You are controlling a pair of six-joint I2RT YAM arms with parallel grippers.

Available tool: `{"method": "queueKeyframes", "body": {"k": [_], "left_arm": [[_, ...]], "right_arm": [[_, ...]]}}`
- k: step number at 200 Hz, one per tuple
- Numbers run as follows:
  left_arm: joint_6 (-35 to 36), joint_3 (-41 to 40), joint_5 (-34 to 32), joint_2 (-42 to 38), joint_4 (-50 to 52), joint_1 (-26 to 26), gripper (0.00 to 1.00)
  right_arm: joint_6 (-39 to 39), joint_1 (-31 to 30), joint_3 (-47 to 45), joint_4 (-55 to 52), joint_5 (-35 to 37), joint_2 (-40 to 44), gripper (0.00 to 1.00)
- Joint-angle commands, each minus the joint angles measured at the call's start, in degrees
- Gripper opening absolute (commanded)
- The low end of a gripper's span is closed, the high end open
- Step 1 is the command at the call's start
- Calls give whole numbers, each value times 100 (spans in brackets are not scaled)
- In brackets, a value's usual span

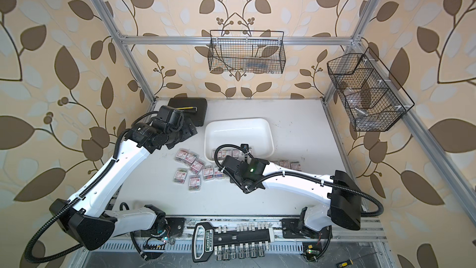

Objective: Take the paper clips out of the storage box
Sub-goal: Place the boxed paper clips at the center of the board.

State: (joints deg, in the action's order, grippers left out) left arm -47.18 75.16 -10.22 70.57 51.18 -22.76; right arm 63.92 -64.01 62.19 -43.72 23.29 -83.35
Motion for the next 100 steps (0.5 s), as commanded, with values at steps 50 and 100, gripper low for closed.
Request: {"method": "queueKeyframes", "body": {"k": [50, 100], "left_arm": [[264, 475, 177, 244, 388, 149, 96], [1042, 73, 257, -96, -27, 158, 91]], "right_arm": [[440, -228, 262, 585, -66, -611, 54], [809, -555, 647, 782, 122, -1403, 53]]}}
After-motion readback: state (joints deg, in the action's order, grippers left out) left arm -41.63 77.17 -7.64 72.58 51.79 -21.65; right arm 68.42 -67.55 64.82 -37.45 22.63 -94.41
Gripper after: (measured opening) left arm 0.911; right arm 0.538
